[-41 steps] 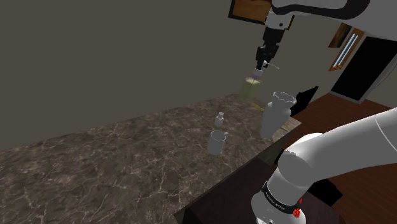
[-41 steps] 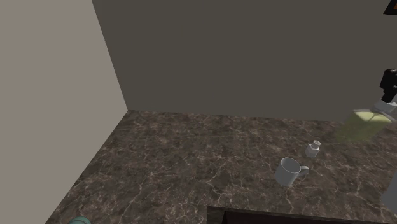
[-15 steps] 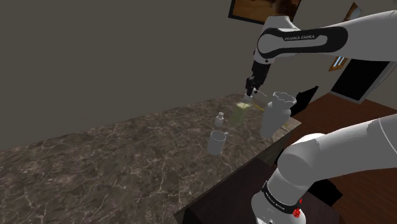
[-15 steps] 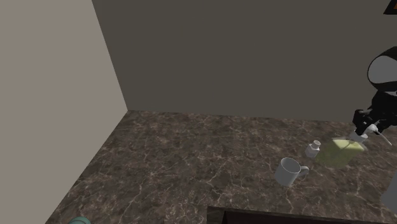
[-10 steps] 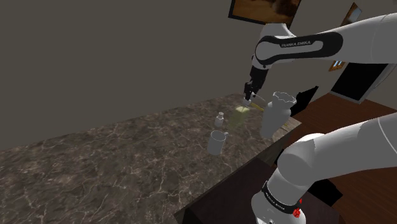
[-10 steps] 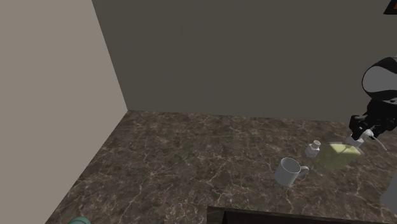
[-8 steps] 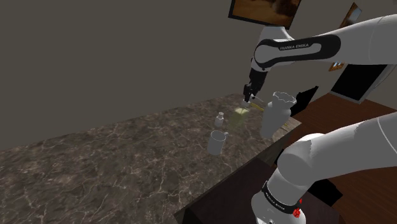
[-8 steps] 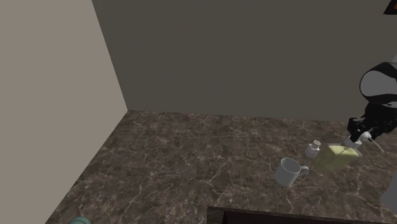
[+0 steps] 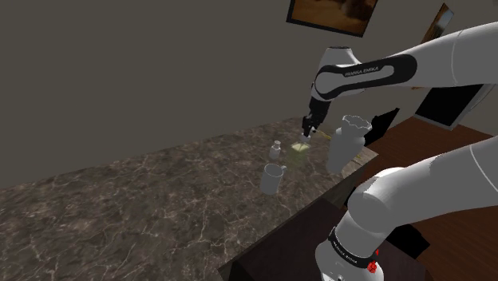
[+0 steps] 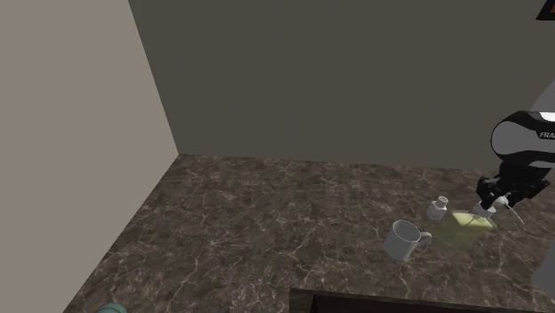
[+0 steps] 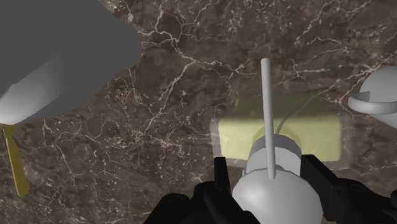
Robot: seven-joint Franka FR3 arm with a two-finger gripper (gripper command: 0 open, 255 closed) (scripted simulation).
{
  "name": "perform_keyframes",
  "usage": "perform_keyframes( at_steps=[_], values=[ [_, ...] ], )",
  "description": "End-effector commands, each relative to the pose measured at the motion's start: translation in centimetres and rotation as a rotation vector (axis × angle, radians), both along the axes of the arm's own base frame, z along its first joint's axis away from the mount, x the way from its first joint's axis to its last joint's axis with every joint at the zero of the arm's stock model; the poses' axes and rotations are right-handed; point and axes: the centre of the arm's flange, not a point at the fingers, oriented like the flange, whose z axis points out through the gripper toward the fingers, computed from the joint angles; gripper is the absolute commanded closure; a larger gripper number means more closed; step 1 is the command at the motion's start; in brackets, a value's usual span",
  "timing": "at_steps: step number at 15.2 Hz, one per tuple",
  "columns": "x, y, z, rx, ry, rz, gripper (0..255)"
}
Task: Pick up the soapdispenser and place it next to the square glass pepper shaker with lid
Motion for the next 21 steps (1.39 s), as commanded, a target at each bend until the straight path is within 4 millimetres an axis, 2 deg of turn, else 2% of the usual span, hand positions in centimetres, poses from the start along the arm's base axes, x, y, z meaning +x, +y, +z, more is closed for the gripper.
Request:
perform_keyframes(
  at_steps=[1, 2, 10, 11, 16, 20, 21],
  values=[
    [0.0, 0.1, -1.0, 0.000, -0.001, 0.000, 255],
    [0.0, 0.1, -1.7, 0.000, -0.001, 0.000, 255],
    [0.0, 0.1, -1.7, 0.000, -0.001, 0.000, 255],
    [0.0, 0.1, -1.7, 0.000, -0.001, 0.000, 0],
    [0.0, 0.1, -1.7, 0.000, -0.001, 0.000, 0],
    [0.0, 0.7, 3.2, 0.000, -0.001, 0.000, 0],
    [0.0, 0.7, 3.2, 0.000, -0.001, 0.000, 0]
  ],
)
